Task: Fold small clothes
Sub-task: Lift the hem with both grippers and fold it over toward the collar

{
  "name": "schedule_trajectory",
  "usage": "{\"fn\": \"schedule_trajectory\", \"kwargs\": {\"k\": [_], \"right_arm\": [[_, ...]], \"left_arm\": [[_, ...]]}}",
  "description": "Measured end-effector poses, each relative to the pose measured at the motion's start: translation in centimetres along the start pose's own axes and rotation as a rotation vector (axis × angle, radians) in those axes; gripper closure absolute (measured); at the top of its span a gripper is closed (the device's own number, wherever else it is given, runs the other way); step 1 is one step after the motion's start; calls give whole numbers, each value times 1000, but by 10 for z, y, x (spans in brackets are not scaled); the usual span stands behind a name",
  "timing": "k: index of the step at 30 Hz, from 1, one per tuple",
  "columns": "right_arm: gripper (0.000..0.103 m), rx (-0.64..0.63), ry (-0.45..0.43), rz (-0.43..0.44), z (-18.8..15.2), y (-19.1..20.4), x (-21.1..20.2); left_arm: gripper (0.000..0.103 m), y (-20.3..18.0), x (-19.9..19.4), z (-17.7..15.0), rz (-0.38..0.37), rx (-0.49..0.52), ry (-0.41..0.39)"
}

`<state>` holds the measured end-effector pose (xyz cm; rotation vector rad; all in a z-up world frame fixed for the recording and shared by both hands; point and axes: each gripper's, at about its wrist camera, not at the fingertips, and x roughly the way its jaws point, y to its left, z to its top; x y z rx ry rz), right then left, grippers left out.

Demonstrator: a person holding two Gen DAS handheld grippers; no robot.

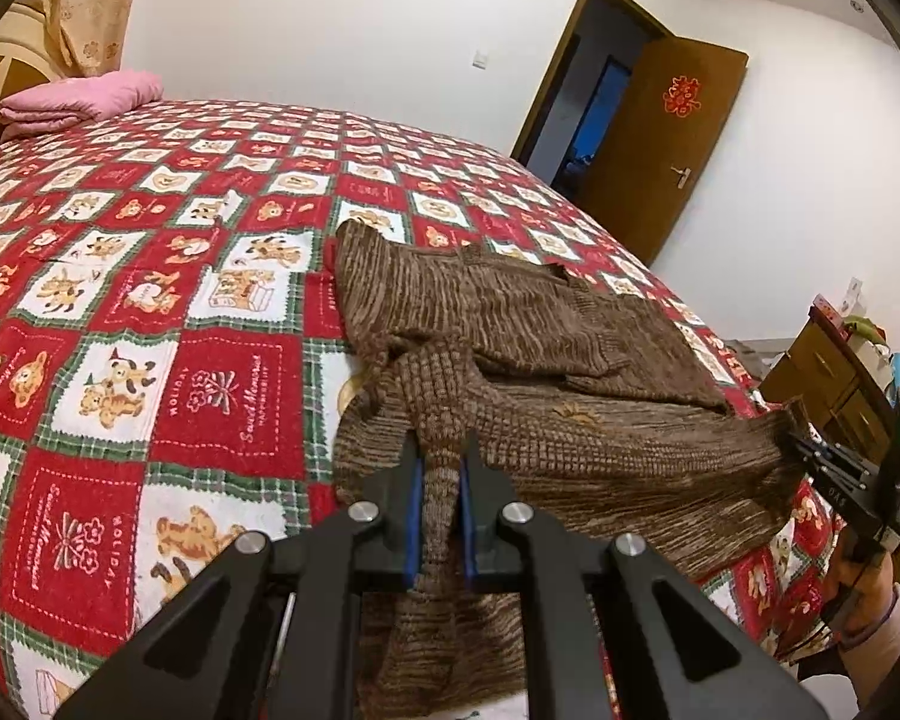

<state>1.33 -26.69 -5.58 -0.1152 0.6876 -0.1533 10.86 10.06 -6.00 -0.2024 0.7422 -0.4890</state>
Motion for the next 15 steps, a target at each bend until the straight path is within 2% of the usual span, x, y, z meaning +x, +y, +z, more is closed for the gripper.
{"fn": "schedule_trajectory", "kwargs": {"k": [5, 9, 15], "right_arm": [[92, 73, -60, 6, 7, -11, -17], [92, 35, -130, -1, 34, -4, -29], [92, 10, -189, -12, 75, -1, -18]], "left_arm": [[92, -5, -11, 5, 10, 10, -37], [92, -6, -7, 21, 40, 17, -53], [92, -2, 4, 52, 64, -3, -74]]}}
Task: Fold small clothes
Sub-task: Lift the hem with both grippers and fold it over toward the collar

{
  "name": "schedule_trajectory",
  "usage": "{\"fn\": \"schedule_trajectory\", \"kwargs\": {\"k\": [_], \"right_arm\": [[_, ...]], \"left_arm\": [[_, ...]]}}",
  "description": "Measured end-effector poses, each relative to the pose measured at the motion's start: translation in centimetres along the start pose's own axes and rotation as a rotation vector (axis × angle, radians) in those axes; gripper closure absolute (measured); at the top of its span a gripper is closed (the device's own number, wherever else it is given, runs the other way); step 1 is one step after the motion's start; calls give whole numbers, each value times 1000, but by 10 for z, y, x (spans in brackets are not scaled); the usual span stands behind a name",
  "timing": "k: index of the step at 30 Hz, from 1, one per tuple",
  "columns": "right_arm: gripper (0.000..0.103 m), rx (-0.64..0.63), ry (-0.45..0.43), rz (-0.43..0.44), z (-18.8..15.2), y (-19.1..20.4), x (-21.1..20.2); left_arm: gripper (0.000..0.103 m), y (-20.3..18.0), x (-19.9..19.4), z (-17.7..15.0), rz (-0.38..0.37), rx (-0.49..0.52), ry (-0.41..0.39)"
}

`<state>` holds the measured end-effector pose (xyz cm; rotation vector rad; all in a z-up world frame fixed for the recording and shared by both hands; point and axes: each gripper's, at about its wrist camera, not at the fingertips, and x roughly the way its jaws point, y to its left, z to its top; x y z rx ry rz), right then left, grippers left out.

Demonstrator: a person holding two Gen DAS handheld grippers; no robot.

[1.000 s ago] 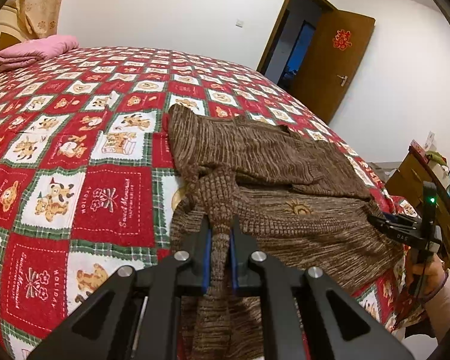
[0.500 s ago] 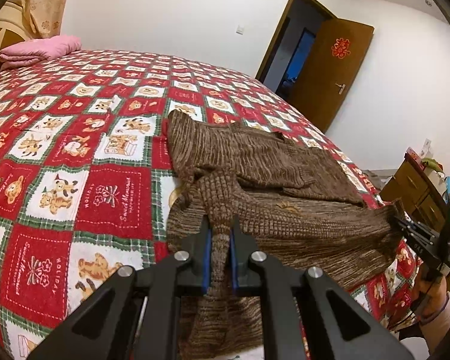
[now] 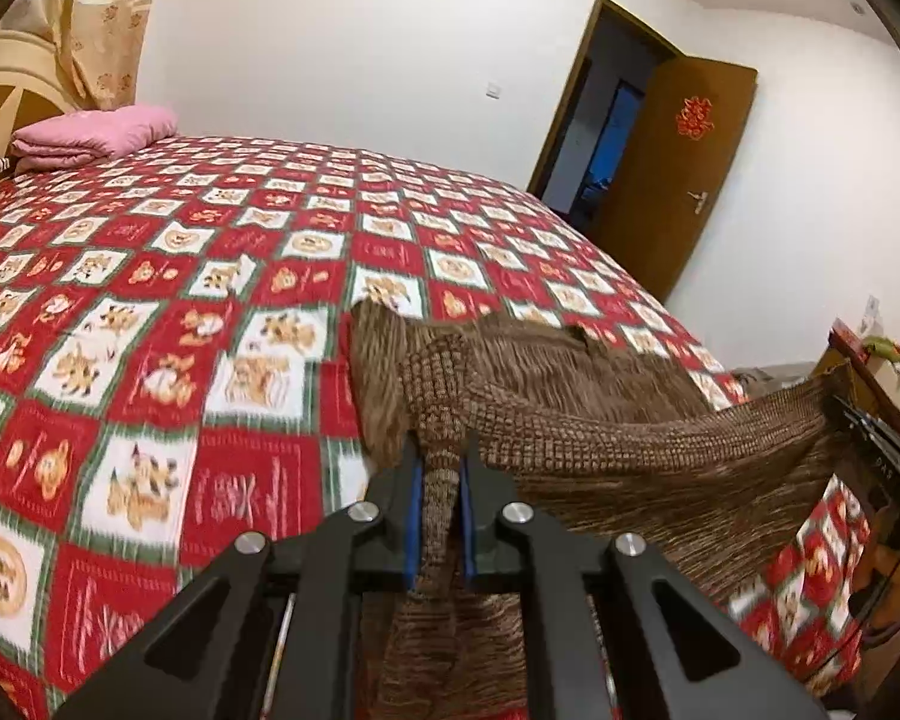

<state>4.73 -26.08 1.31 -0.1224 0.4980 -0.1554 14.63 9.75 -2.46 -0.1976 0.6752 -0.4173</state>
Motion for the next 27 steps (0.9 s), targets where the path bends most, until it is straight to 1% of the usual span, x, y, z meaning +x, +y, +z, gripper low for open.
{"fn": "schedule_trajectory", "kwargs": {"k": [4, 8, 13, 17, 21, 22, 23, 25, 26, 27], "right_arm": [[92, -13, -7, -20, 16, 1, 24], [92, -10, 1, -27, 30, -4, 51], [92, 18, 28, -39, 45, -14, 95], [92, 50, 59, -49, 51, -23, 139], [92, 72, 97, -71, 49, -29, 180], [92, 76, 114, -78, 46, -30, 191], [92, 78, 129, -87, 41, -30, 203], [90, 57, 144, -92, 29, -29, 224], [90, 45, 174, -83, 21, -27, 236], [90, 46, 243, -73, 16, -27, 250]], "left_arm": [[92, 6, 20, 21, 14, -33, -2], [92, 11, 50, 42, 25, -49, 10], [92, 15, 86, 62, 29, -74, 31], [92, 17, 123, 79, 49, -82, 37], [92, 19, 159, 87, 87, -92, 61], [92, 22, 175, 85, 113, -96, 89], [89, 23, 185, 82, 141, -97, 112], [89, 30, 205, 74, 199, -110, 168], [89, 36, 210, 70, 192, -141, 188], [86, 40, 205, 71, 176, -166, 169]]}}
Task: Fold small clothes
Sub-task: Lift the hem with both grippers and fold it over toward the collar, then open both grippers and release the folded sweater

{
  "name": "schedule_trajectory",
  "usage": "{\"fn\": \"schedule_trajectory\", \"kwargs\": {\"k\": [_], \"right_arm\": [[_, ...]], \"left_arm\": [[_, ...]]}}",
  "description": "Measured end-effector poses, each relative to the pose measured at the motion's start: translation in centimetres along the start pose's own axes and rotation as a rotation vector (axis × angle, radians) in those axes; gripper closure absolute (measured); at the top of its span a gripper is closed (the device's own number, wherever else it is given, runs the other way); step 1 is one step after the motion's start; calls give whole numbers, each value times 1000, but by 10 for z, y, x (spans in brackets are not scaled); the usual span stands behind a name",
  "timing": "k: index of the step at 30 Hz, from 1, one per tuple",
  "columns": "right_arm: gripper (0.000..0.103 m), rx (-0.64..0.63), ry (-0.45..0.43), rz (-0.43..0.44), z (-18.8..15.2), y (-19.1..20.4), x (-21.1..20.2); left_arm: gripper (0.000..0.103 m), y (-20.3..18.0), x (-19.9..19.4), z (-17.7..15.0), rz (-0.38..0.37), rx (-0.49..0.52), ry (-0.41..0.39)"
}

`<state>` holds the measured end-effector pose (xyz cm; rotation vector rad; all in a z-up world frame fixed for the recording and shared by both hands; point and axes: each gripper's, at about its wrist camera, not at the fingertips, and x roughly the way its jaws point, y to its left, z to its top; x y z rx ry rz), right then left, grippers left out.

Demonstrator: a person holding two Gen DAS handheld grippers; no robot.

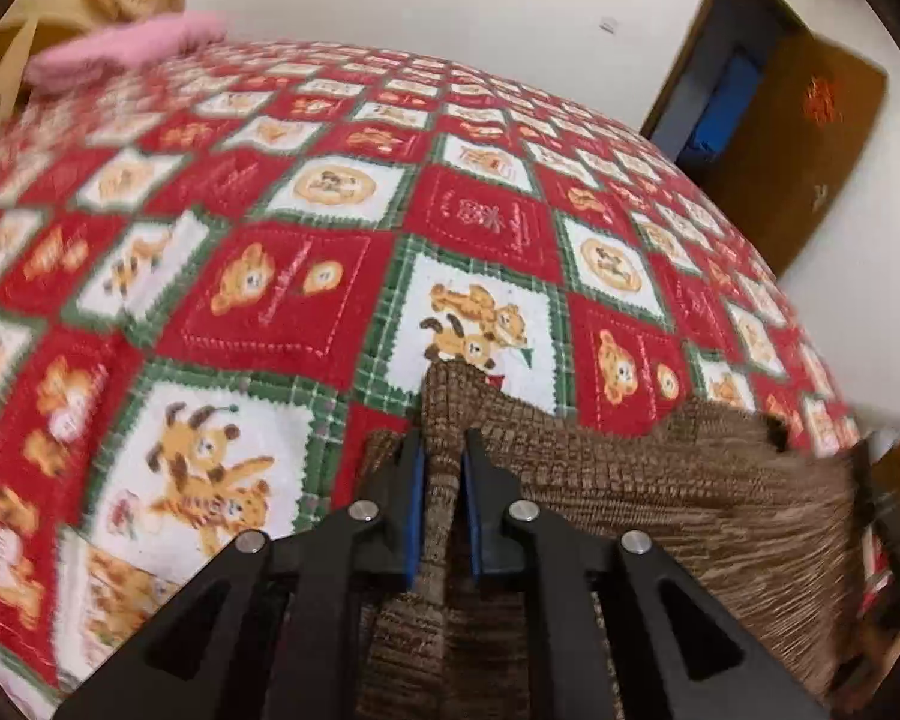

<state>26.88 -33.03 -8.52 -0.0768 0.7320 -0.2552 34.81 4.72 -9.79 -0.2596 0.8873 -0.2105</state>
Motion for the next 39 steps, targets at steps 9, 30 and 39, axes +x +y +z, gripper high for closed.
{"fn": "schedule_trajectory", "kwargs": {"k": [9, 30, 39], "right_arm": [[78, 115, 95, 148, 6, -26, 15], [59, 64, 57, 135, -125, 17, -106], [59, 51, 15, 105, -130, 19, -111]], "left_arm": [[74, -2, -9, -3, 30, 24, 19], [14, -50, -97, -144, 211, 321, -34], [2, -34, -105, -153, 226, 216, -9]]}}
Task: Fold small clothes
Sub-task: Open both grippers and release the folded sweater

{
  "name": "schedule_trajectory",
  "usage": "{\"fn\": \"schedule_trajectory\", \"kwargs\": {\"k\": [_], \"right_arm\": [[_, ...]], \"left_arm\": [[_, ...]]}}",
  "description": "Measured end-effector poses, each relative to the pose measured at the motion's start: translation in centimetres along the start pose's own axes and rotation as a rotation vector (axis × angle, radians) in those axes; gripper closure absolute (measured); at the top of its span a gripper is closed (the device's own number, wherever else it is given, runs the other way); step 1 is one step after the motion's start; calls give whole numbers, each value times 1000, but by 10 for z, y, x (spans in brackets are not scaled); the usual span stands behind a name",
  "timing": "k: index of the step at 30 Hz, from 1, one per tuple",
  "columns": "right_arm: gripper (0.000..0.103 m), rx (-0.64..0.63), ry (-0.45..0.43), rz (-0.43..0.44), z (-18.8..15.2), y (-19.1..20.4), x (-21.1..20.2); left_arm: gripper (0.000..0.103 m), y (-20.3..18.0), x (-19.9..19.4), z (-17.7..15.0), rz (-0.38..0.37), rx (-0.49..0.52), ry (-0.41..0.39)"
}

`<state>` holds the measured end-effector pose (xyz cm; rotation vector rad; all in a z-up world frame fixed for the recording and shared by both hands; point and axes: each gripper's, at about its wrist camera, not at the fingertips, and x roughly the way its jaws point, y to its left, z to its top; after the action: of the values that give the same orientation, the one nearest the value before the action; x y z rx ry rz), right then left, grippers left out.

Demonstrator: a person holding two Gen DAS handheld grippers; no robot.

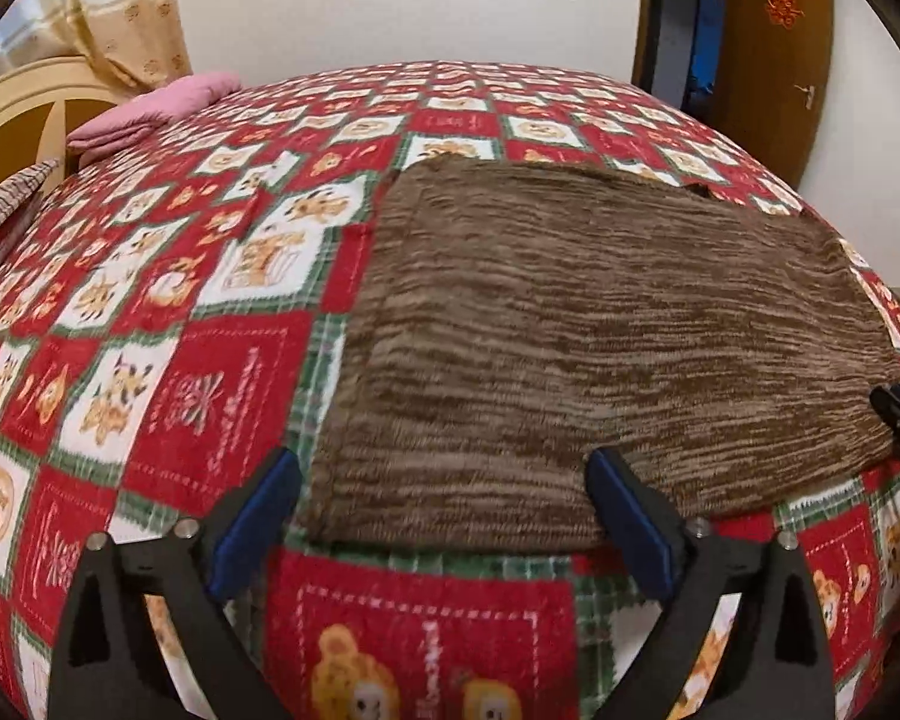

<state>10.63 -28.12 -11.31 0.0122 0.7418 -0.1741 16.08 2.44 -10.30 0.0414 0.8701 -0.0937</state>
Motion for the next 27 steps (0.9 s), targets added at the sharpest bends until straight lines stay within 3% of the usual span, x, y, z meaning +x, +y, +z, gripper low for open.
{"fn": "schedule_trajectory", "kwargs": {"k": [4, 8, 10, 12, 16, 21, 23, 27], "right_arm": [[59, -12, 11, -19, 4, 2, 3], [59, -12, 42, -101, 12, 18, -7], [59, 37, -27, -9, 16, 34, -29], [59, -5, -56, 57, 20, 63, -38], [59, -67, -29, 171, 24, 108, -29], [59, -74, 63, 211, 6, 126, 5], [59, -60, 44, 224, 7, 125, 2], [59, -39, 38, 249, 5, 122, 3]], "left_arm": [[2, 3, -9, -1, 27, 10, 8], [2, 8, -22, 3, 89, 36, -19], [1, 13, -25, 5, 98, 22, -29], [0, 17, -23, 6, 101, 4, -21], [0, 25, -18, 3, 123, -39, 18], [0, 47, -11, -1, 30, -153, 39], [0, 56, -3, -3, -47, -220, 62], [1, 57, -13, -7, -96, -322, 10]]}}
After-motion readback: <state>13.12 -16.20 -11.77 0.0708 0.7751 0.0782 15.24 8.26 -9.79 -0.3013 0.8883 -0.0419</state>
